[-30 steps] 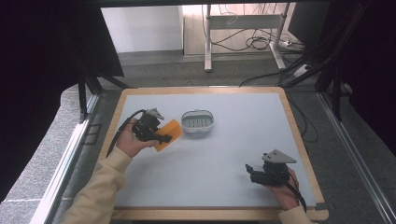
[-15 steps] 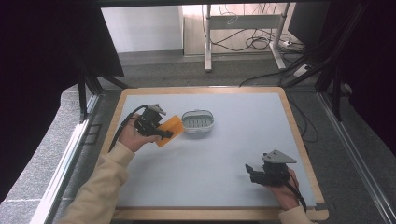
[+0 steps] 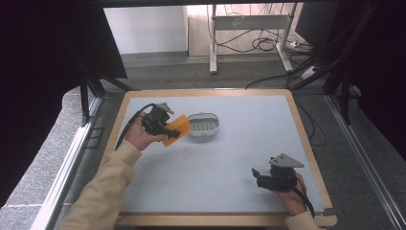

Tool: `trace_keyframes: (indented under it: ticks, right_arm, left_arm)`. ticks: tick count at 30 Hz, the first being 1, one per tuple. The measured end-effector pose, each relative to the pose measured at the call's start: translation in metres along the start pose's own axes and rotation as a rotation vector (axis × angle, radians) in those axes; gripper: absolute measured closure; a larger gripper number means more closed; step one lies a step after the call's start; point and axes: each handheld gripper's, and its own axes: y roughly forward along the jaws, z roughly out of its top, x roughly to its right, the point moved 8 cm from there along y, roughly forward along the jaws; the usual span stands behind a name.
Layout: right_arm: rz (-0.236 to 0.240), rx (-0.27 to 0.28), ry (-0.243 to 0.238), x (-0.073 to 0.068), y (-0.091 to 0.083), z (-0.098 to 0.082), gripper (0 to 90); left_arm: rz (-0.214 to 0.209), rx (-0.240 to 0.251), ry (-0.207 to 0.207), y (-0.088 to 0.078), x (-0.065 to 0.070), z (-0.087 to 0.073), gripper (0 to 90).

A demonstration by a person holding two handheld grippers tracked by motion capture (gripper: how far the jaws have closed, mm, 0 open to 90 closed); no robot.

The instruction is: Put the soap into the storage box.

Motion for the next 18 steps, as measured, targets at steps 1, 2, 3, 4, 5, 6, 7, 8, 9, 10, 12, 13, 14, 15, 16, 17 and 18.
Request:
trace_keyframes:
  ticks: [1,2,3,4,5,6,7,8,9,10,12,13,14,15,16,17,18]
  right_arm:
    - [0.000,0.000,0.000,0.000,0.000,0.000,18.0]
    - [0.003,-0.001,0.001,0.000,0.000,0.000,18.0]
    - [0.003,-0.001,0.001,0.000,0.000,0.000,18.0]
    - [0.004,-0.001,0.000,-0.001,0.000,0.000,18.1]
    - [0.004,-0.001,0.000,-0.001,0.000,0.000,18.1]
    - [0.004,0.000,0.000,-0.001,0.000,0.000,18.0]
    - [0.004,0.000,0.000,-0.001,0.000,0.000,18.0]
    - [0.004,0.001,0.001,0.000,0.000,0.000,18.0]
    - [0.004,0.001,0.001,0.000,0.000,0.000,18.0]
    - [0.003,0.002,0.001,0.000,0.000,0.000,18.0]
    - [0.003,0.004,0.001,0.000,0.000,0.000,18.0]
    - [0.003,0.003,0.001,0.000,0.000,0.000,18.0]
    - [0.003,0.001,0.000,0.000,0.000,0.000,18.0]
    - [0.003,0.001,0.000,0.000,0.000,0.000,18.0]
    - [0.003,0.001,0.000,0.000,0.000,0.000,18.0]
    - [0.002,0.001,0.000,0.000,0.000,0.000,18.0]
    - [0.002,0.001,0.000,0.000,0.000,0.000,18.0]
  left_arm:
    - [-0.001,0.001,0.003,0.000,0.000,0.002,61.6]
    - [-0.002,0.001,0.007,0.000,0.001,0.003,61.6]
    - [-0.003,0.004,0.010,0.001,0.001,0.005,61.6]
    - [-0.004,0.006,0.011,0.001,0.001,0.006,61.6]
    - [-0.004,0.008,0.013,0.001,0.002,0.008,61.6]
    - [-0.006,0.009,0.014,0.001,0.002,0.009,61.6]
    - [-0.007,0.008,0.017,0.001,0.002,0.010,61.6]
    - [-0.006,0.008,0.022,0.002,0.003,0.013,61.6]
    - [-0.006,0.008,0.022,0.002,0.003,0.013,61.6]
    - [-0.008,0.010,0.024,0.002,0.003,0.015,61.6]
    - [-0.010,0.010,0.027,0.003,0.003,0.018,61.6]
    - [-0.010,0.009,0.030,0.003,0.003,0.020,61.6]
    - [-0.010,0.009,0.032,0.004,0.004,0.021,61.6]
    - [-0.008,0.010,0.033,0.004,0.003,0.023,61.6]
    - [-0.011,0.013,0.034,0.005,0.003,0.025,61.6]
    - [-0.012,0.011,0.038,0.005,0.003,0.026,61.6]
    - [-0.011,0.011,0.041,0.006,0.003,0.028,61.6]
